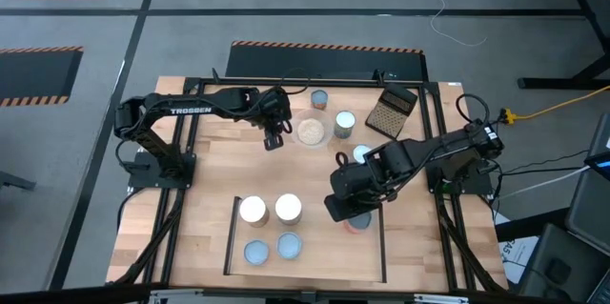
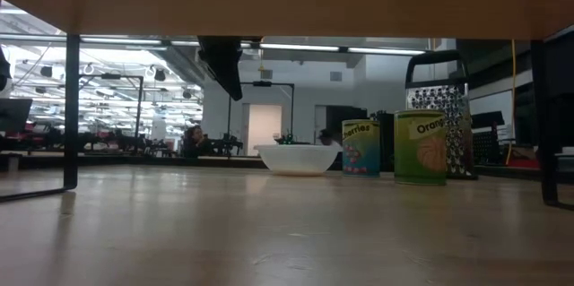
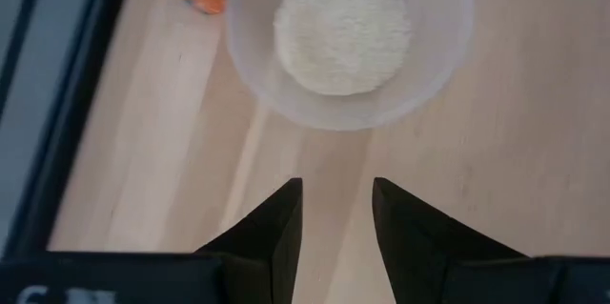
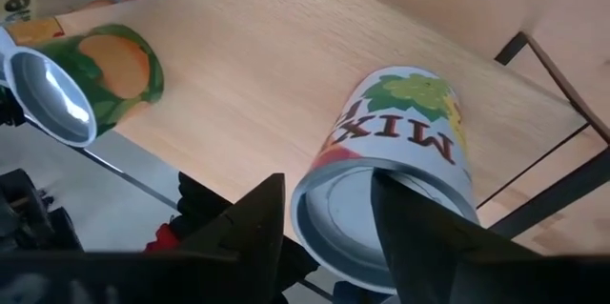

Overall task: Pick and place cans onto a shelf
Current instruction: Put the canned mixed fruit on the shelf

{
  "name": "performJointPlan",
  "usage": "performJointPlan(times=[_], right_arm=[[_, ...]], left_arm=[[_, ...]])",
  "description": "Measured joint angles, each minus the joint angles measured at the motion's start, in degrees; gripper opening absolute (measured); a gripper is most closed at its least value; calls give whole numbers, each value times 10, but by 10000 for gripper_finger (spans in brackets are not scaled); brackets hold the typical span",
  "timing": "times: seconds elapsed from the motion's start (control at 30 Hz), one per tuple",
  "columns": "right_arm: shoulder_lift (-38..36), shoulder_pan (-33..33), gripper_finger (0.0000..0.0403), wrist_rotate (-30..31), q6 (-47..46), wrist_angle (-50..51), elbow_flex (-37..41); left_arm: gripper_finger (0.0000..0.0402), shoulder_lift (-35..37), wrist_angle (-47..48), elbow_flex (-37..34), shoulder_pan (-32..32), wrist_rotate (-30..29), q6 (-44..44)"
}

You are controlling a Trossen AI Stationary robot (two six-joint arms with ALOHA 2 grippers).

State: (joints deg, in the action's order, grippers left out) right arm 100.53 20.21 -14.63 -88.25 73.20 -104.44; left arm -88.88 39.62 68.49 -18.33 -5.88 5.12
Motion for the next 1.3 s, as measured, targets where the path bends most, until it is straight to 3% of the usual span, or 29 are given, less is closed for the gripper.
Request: performJointPlan(times=[0.27, 0.67, 0.93, 1.3], right_arm=[[3, 12, 162, 1, 0, 12, -1], [3, 14, 144, 8, 1, 13, -1], [4, 15, 138, 4, 13, 14, 0], [4, 33, 137, 5, 17, 17, 0]], left_arm=[[121, 36, 0, -1, 0, -22, 0], [121, 202, 24, -1, 4, -20, 0], [121, 300, 59, -3, 51, -20, 0], [121, 433, 64, -56, 103, -19, -33]])
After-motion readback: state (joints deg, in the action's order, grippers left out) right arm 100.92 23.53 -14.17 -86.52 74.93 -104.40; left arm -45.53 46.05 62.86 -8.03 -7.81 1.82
